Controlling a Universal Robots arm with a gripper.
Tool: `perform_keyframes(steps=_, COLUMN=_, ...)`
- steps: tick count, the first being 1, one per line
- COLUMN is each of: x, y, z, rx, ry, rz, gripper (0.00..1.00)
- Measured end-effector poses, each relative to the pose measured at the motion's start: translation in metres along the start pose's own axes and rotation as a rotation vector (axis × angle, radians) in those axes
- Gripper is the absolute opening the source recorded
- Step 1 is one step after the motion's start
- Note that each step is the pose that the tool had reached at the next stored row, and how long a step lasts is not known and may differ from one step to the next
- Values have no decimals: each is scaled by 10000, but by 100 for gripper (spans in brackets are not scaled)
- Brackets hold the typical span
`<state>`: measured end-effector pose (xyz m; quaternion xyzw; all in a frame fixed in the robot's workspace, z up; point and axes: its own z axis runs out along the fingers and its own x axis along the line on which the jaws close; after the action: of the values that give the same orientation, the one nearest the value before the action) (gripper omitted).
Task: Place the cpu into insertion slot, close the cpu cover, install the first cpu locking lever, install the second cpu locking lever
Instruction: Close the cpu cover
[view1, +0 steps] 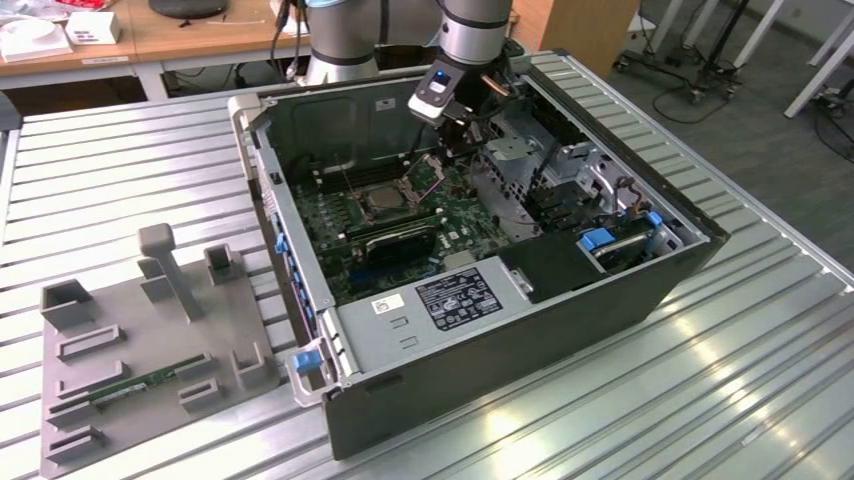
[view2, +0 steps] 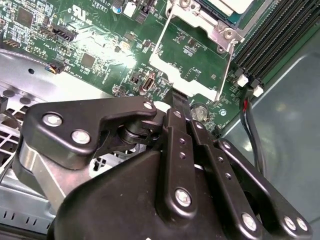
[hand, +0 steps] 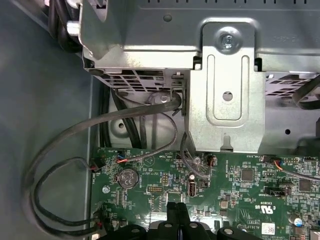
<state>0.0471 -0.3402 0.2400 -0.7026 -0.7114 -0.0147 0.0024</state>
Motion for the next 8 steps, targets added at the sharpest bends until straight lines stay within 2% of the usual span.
perform_keyframes(steps=8, x=0, y=0, z=2, rx=0, ry=-1, rz=-1, gripper=11)
